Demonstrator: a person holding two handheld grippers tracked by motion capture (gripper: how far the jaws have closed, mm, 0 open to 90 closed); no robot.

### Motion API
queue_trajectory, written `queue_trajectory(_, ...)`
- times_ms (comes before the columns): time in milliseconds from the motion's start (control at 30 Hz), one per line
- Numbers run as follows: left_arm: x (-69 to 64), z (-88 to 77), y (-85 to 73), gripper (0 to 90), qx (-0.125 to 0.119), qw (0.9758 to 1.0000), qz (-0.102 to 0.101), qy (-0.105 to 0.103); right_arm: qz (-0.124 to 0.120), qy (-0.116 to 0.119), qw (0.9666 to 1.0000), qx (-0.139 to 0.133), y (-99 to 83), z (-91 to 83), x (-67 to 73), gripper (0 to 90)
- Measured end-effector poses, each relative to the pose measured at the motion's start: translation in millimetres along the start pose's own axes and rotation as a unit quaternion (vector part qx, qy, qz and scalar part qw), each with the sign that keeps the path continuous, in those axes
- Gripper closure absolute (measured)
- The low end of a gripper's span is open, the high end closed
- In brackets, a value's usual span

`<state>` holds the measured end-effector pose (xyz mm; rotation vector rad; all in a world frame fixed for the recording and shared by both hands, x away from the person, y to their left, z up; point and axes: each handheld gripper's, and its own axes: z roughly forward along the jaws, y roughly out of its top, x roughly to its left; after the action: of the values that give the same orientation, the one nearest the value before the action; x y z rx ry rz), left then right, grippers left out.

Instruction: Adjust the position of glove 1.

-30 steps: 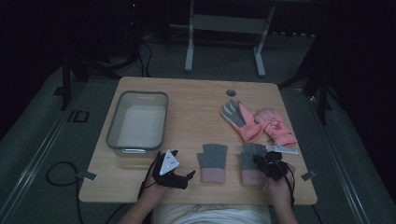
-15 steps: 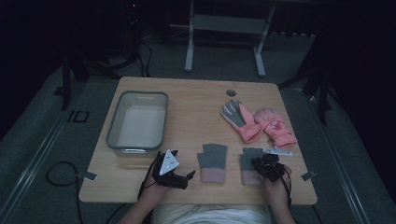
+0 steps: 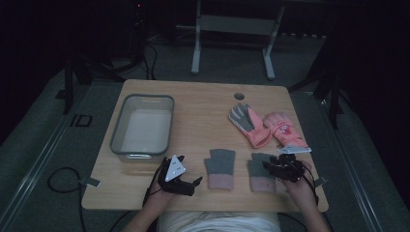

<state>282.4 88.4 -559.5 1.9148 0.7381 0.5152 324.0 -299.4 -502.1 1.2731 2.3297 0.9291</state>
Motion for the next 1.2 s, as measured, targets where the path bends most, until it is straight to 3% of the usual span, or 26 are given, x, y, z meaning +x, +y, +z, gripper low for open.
queue_trajectory(167,0.7,0.0,0.0,0.7,0.001,1.0,-0.002,0.0,-0.062,0.016,0.9978,0.015,0.8,3.6,-0.5,57.8)
queue_trajectory(300,0.6,0.1,0.1,0.7,0.001,1.0,-0.002,0.001,-0.082,0.017,0.9963,0.02,-2.1,7.9,0.5,58.0)
queue_trajectory(567,0.5,0.0,0.0,0.7,0.001,1.0,-0.003,0.002,-0.081,0.022,0.996,0.029,-15.1,19.6,3.2,58.6)
queue_trajectory(767,0.3,0.2,0.1,0.7,0.002,1.0,-0.001,0.001,-0.078,0.008,0.9963,0.036,-24.0,26.1,5.5,62.5)
queue_trajectory(1000,0.1,0.0,0.0,0.7,0.001,1.0,-0.002,0.004,-0.045,-0.007,0.9986,0.028,-24.5,28.4,8.0,83.6)
queue_trajectory(1200,0.6,-0.1,0.0,0.7,0.0,1.0,-0.004,0.003,-0.011,-0.022,0.9997,0.005,-7.7,15.3,14.0,85.7)
